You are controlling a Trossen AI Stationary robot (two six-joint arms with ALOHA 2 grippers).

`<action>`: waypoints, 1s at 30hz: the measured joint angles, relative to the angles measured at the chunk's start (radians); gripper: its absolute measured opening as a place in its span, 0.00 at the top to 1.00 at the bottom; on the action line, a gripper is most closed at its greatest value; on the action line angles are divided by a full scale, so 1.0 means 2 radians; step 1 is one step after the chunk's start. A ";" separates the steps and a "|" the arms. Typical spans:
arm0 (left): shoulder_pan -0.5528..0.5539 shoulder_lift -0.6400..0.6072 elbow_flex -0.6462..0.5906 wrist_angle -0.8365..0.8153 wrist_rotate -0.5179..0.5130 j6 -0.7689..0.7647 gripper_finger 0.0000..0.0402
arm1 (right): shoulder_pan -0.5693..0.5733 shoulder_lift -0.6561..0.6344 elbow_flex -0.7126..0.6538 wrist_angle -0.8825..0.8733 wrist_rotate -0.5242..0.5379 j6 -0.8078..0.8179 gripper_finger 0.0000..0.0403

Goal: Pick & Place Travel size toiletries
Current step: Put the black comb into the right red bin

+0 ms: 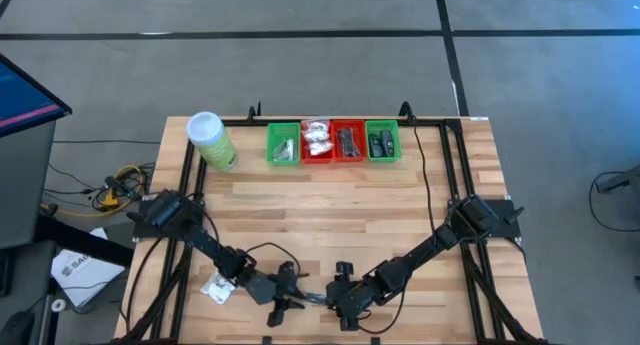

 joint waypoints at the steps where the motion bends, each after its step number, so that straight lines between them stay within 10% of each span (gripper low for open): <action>1: 0.000 0.002 0.005 -0.002 -0.002 0.010 0.73 | 0.000 0.000 0.000 0.000 0.000 0.002 0.50; 19: -0.001 -0.010 0.014 -0.030 -0.058 0.071 0.72 | 0.000 0.000 -0.001 0.000 0.000 0.004 0.53; 30: 0.000 0.021 0.057 -0.037 -0.077 0.103 0.51 | 0.000 0.000 -0.002 0.004 0.000 0.004 0.54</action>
